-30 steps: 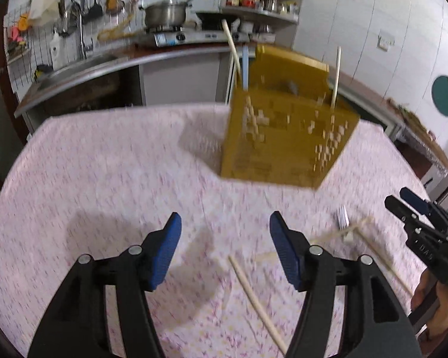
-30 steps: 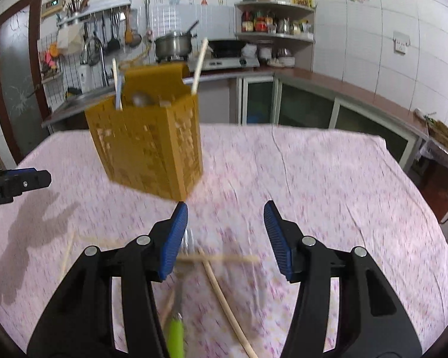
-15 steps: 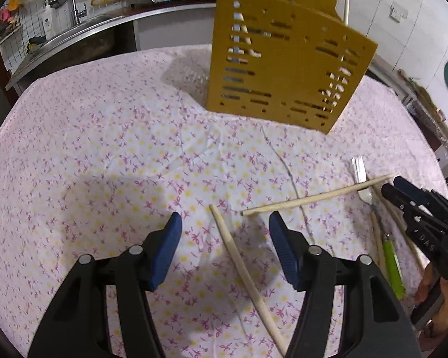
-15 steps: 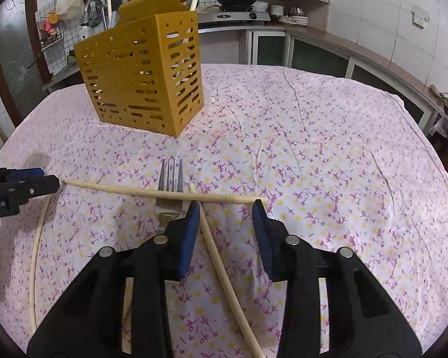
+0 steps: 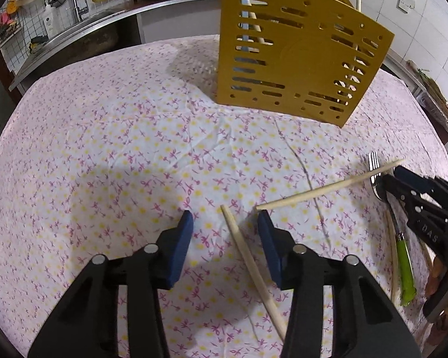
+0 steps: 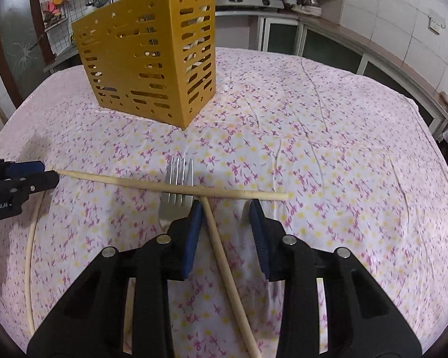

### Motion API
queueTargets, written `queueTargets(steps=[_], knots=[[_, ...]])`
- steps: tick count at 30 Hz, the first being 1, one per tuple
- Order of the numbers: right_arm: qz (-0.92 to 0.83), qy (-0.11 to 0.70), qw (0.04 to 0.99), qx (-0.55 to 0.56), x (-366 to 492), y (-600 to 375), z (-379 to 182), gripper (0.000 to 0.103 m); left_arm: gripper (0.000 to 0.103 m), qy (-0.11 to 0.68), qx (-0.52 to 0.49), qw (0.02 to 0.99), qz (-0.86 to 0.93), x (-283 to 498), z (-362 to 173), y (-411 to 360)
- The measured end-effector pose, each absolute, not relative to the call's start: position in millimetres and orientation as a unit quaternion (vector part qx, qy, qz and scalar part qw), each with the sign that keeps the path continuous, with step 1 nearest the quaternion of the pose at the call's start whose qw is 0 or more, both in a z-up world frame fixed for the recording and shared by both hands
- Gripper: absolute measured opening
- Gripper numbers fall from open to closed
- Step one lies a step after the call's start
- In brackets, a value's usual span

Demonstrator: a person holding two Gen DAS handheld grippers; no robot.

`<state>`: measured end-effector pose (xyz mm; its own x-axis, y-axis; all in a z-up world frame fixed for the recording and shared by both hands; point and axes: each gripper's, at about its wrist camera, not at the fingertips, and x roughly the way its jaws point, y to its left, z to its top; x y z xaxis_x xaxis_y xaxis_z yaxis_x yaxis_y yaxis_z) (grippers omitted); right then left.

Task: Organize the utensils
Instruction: 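Close left tool on a wooden chopstick while right tool closes on another chopstick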

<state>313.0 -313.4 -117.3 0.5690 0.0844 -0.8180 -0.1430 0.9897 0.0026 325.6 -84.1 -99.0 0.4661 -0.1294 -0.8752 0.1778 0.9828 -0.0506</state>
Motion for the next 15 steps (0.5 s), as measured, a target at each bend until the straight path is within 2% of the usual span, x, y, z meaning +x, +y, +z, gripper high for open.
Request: queueTargets(steps=[3, 4, 8, 11, 15], knots=[[0.074, 0.478, 0.874, -0.031, 323, -312, -116, 0.027, 0.037, 0.51, 0.034, 0.855, -0.085, 334, -99, -85], [0.077, 0.48, 0.873, -0.03, 325, -312, -116, 0.021, 0.035, 0.509, 0.033, 0.856, -0.085, 334, -99, -85], [0.08, 0.474, 0.877, -0.021, 322, -315, -117, 0.008, 0.021, 0.508, 0.03, 0.857, -0.084, 338, -101, -82], [0.076, 0.466, 0.882, -0.004, 315, -322, -117, 0.006, 0.012, 0.507, 0.03, 0.857, -0.088, 340, -100, -79], [0.073, 0.458, 0.886, 0.002, 305, -326, -114, 0.006, 0.01, 0.501, 0.043, 0.86, -0.09, 340, -99, -84]])
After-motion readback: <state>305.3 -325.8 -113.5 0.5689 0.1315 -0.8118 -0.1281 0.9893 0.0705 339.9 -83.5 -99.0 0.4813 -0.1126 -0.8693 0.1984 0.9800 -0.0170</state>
